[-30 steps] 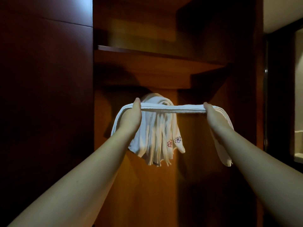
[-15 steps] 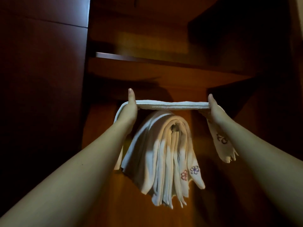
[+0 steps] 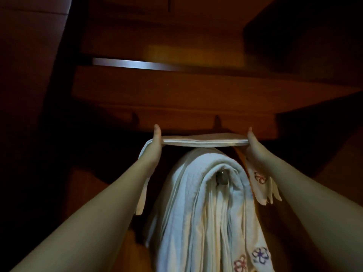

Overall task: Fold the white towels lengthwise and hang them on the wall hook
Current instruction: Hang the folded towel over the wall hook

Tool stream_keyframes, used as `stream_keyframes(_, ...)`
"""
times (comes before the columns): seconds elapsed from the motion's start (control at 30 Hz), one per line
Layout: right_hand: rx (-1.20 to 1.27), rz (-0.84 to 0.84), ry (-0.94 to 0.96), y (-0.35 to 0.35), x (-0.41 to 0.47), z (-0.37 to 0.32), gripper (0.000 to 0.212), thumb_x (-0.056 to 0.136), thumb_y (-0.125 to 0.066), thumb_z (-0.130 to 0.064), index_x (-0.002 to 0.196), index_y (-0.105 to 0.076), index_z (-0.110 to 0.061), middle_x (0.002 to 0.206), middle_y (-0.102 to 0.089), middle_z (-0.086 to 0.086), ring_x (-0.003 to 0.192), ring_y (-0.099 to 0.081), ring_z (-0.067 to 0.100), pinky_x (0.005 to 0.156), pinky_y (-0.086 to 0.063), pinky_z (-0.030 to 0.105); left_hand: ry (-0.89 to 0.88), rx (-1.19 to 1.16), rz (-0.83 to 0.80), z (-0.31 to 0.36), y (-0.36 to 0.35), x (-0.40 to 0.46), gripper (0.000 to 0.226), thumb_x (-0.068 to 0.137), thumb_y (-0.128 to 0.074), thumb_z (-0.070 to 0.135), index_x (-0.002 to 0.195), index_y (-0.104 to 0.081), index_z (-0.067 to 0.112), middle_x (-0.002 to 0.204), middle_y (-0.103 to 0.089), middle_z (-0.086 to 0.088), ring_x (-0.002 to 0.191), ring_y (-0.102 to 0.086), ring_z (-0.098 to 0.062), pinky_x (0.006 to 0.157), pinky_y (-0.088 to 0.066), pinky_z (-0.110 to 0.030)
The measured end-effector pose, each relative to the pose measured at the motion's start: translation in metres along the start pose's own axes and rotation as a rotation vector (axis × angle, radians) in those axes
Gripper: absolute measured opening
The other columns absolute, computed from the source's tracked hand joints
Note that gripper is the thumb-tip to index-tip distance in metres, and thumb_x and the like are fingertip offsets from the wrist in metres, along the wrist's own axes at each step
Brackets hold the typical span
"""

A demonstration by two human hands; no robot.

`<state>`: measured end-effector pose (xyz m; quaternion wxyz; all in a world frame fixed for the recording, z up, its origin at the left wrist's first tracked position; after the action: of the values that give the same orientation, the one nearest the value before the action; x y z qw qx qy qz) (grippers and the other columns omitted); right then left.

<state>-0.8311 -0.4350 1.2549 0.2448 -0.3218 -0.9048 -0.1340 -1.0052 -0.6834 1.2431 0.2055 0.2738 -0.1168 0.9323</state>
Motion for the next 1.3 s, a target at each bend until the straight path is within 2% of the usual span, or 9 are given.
stream_keyframes(0.23, 0.103, -0.110, -0.056, 0.003, 0.035, 0.044, 0.106, 0.077, -0.018, -0.091, 0.156, -0.036, -0.023, 0.159, -0.039, 0.010, 0.149, -0.033, 0.028, 0.124, -0.018, 0.053, 0.014, 0.069, 0.015, -0.037, -0.005, 0.019, 0.109, 0.050, -0.022, 0.105, 0.114, -0.072, 0.032, 0.128, -0.067, 0.002, 0.127, -0.056, -0.018, 0.115, -0.033, -0.044)
stream_keyframes(0.4, 0.111, -0.076, -0.071, 0.001, 0.052, 0.031, 0.109, 0.077, -0.016, -0.094, 0.160, -0.024, -0.024, 0.161, -0.034, 0.012, 0.149, -0.031, 0.032, 0.124, -0.017, 0.057, 0.050, 0.087, 0.022, -0.027, -0.009, 0.033, 0.111, 0.069, -0.020, 0.098, 0.143, -0.053, 0.023, 0.143, -0.057, -0.005, 0.135, -0.050, -0.026, 0.117, -0.033, -0.049)
stream_keyframes(0.6, -0.033, 0.051, -0.143, 0.001, 0.069, 0.026, 0.111, 0.079, -0.011, -0.092, 0.160, -0.027, -0.018, 0.162, -0.032, 0.015, 0.148, -0.031, 0.036, 0.122, -0.017, 0.059, 0.177, -0.021, 0.069, -0.009, -0.029, 0.060, 0.096, 0.089, -0.020, 0.082, 0.152, -0.041, 0.013, 0.153, -0.044, -0.015, 0.140, -0.043, -0.033, 0.117, -0.032, -0.050)
stream_keyframes(0.87, 0.058, -0.185, -0.220, 0.014, 0.060, 0.053, 0.118, 0.075, -0.010, -0.094, 0.152, -0.043, -0.011, 0.152, -0.047, 0.018, 0.145, -0.038, 0.036, 0.124, -0.013, 0.057, 0.155, 0.146, 0.035, -0.047, -0.020, 0.043, 0.122, 0.061, -0.018, 0.102, 0.153, -0.040, 0.025, 0.157, -0.040, -0.007, 0.145, -0.036, -0.029, 0.120, -0.025, -0.051)
stream_keyframes(0.93, 0.084, -0.206, -0.240, 0.018, 0.058, 0.061, 0.117, 0.077, -0.007, -0.093, 0.150, -0.046, -0.010, 0.150, -0.050, 0.018, 0.143, -0.039, 0.036, 0.124, -0.015, 0.056, 0.205, 0.029, -0.031, -0.055, -0.021, 0.034, 0.123, 0.056, -0.021, 0.102, 0.147, -0.050, 0.024, 0.147, -0.054, -0.008, 0.133, -0.053, -0.025, 0.112, -0.039, -0.048)
stream_keyframes(1.03, 0.173, -0.227, -0.265, 0.020, 0.052, 0.075, 0.108, 0.081, -0.005, -0.090, 0.145, -0.053, -0.016, 0.144, -0.056, 0.017, 0.138, -0.047, 0.036, 0.122, -0.021, 0.056, 0.289, -0.229, -0.161, -0.068, -0.028, 0.013, 0.101, 0.079, -0.014, 0.092, 0.131, -0.064, 0.022, 0.115, -0.073, -0.008, 0.099, -0.072, -0.022, 0.079, -0.056, -0.037)
stream_keyframes(1.07, 0.187, -0.231, -0.275, 0.020, 0.049, 0.081, 0.107, 0.082, -0.003, -0.089, 0.142, -0.055, -0.018, 0.141, -0.059, 0.018, 0.136, -0.049, 0.036, 0.122, -0.022, 0.056, 0.314, -0.279, -0.158, -0.075, -0.029, 0.008, 0.100, 0.083, -0.012, 0.089, 0.132, -0.063, 0.019, 0.119, -0.071, -0.011, 0.104, -0.070, -0.026, 0.084, -0.056, -0.040)
stream_keyframes(1.17, 0.255, -0.186, -0.308, 0.025, 0.039, 0.100, 0.102, 0.086, -0.004, -0.087, 0.138, -0.057, -0.016, 0.138, -0.060, 0.020, 0.133, -0.052, 0.037, 0.121, -0.023, 0.056, 0.377, -0.366, -0.068, -0.098, -0.018, -0.006, 0.104, 0.087, -0.013, 0.086, 0.135, -0.059, 0.005, 0.133, -0.061, -0.021, 0.122, -0.059, -0.034, 0.103, -0.045, -0.043)
stream_keyframes(1.3, 0.208, -0.009, -0.382, 0.035, 0.018, 0.120, 0.102, 0.093, -0.012, -0.080, 0.136, -0.055, 0.002, 0.132, -0.062, 0.025, 0.125, -0.057, 0.037, 0.111, -0.040, 0.049, 0.341, -0.348, 0.176, -0.119, 0.004, -0.034, 0.100, 0.094, -0.017, 0.077, 0.091, -0.072, -0.006, 0.105, -0.071, -0.028, 0.089, -0.068, -0.030, 0.075, -0.052, -0.037)
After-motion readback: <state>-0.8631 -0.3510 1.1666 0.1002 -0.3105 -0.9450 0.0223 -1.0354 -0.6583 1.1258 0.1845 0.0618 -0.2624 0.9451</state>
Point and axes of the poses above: each hand's wrist, its own x-axis towards the middle knuckle, its own y-axis out of the back of the hand, z = x × y, the point moved 1 cm from there along x, towards the middle knuckle
